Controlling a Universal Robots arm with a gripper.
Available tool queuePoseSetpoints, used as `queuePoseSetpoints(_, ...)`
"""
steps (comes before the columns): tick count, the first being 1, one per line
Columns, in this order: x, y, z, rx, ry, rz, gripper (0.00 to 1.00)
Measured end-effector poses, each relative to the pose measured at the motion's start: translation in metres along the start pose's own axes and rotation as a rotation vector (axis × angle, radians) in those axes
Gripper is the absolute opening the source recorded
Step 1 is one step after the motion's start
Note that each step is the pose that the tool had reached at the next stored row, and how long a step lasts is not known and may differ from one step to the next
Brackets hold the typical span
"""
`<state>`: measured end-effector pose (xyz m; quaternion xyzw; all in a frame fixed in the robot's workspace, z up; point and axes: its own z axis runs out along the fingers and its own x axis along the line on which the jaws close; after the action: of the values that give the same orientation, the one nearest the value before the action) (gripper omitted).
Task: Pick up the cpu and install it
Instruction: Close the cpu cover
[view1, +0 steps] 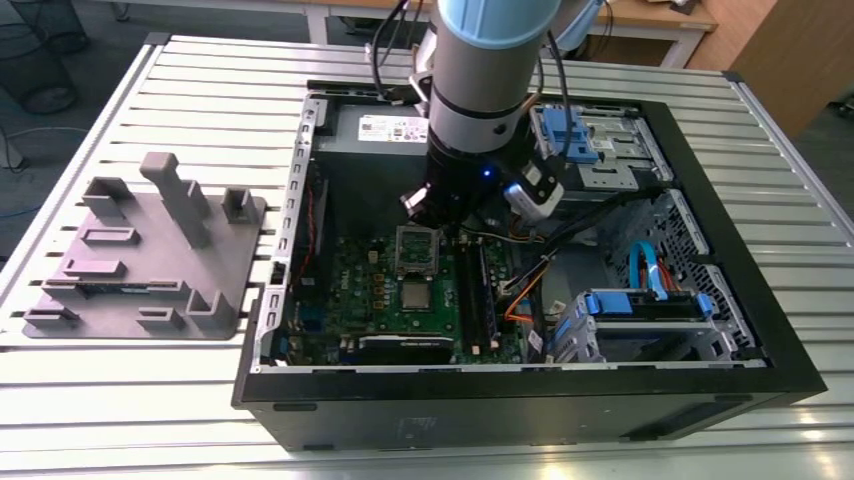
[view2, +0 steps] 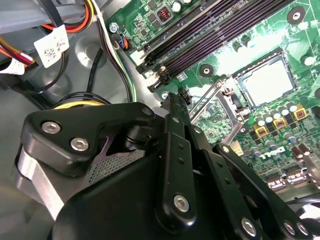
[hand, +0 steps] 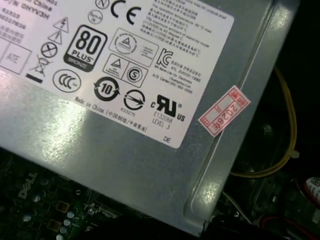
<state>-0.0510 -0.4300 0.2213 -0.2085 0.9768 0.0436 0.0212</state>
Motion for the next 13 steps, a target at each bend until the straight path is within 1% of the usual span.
queuePoseSetpoints(7,0.0000,-0.0002,-0.0012,-0.0025,0.0036,-0.047,0.11)
queuePoseSetpoints(13,0.0001,-0.0002,-0.0018,-0.0024,0.0044,-0.051,0.11)
